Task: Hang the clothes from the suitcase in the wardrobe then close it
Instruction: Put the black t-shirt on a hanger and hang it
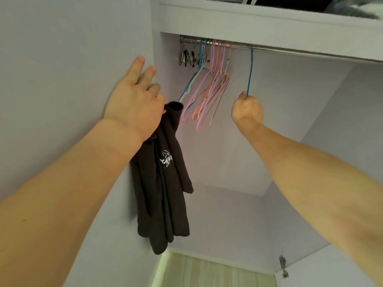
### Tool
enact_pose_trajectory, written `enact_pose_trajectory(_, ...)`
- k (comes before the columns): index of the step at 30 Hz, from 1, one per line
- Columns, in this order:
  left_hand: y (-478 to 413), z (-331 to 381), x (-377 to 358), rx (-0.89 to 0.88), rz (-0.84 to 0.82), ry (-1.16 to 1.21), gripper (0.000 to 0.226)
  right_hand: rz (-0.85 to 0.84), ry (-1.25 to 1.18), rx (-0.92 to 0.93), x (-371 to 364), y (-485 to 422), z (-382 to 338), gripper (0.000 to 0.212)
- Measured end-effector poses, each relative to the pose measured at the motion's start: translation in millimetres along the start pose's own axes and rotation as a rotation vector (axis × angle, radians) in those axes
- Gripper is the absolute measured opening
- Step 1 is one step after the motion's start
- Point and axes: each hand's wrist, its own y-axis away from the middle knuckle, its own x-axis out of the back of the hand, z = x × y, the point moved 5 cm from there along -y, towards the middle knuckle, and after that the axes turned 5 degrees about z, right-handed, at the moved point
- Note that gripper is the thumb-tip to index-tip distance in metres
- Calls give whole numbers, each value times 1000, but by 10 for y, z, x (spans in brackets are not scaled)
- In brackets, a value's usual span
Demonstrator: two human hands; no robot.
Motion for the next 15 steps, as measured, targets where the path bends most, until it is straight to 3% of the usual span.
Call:
enact_pose_trajectory(6,50,-1,69,-34,-97,89,58,-59,-10,34,699,-72,-174,55)
enact_pose_trajectory(9,61,-41,167,47,-149,267,55,-138,53,35,992,15,-52,55)
enact_pose_trajectory(11,52,-20,257,157,-213,530,50,-168,83,27,1170,178,125,54)
enact_pose_trajectory(15,94,321,607,291,-306,1339,35,-222,20,-25,1513,579,505,51)
